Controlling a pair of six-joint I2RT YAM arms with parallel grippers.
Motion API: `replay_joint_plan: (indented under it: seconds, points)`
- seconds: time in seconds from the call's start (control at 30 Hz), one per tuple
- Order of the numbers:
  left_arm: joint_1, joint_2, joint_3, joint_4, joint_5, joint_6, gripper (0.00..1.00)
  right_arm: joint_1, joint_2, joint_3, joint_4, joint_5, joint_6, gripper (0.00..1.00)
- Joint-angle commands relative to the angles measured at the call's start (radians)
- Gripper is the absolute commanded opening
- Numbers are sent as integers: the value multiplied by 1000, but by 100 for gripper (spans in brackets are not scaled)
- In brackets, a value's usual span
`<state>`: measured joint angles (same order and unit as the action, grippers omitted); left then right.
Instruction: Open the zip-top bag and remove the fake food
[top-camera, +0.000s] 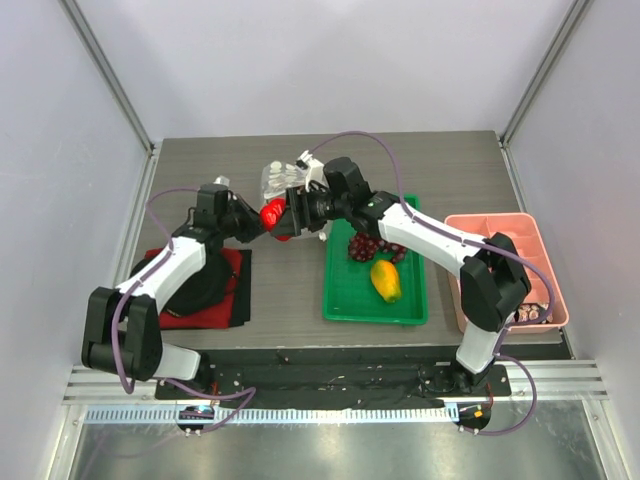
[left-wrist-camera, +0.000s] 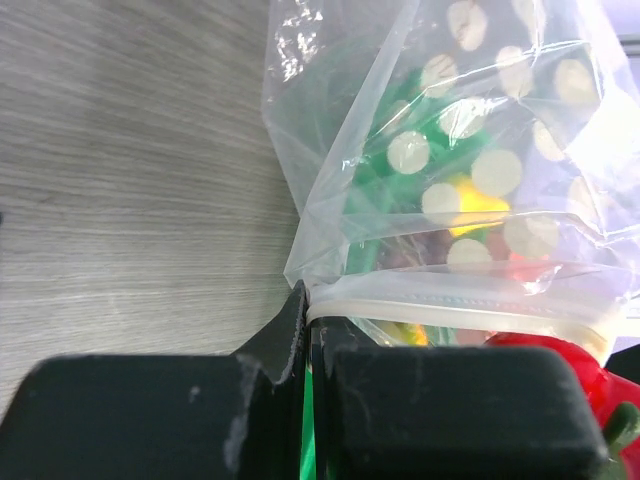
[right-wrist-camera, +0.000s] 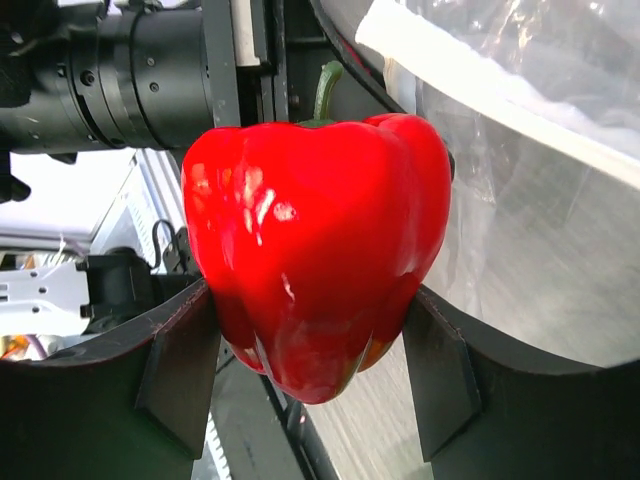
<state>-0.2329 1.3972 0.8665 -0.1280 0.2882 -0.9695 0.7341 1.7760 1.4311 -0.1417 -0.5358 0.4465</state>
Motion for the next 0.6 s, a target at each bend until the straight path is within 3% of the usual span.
replay_joint_plan:
  seconds: [0.0,0.17,0.3,0.4,0.47,0.57]
  points:
    - [-34,-18,-21,28,42,-3,0,37,-122,29,364,19,34,1]
    - [0,-39,41,-57,-4,86,0,21,-127,78,92,112,23,2]
    - [15,-72,135,-105,-37,164,0,-1,-153,25,5,149,6,1]
    - [17,-66,175,-110,-29,170,0,-12,-174,-38,79,103,23,2]
    - [15,-40,183,-110,-27,163,0,-12,-191,-77,218,85,75,1]
    - [20,2,203,-114,-34,157,0,-12,-172,-29,323,22,151,2]
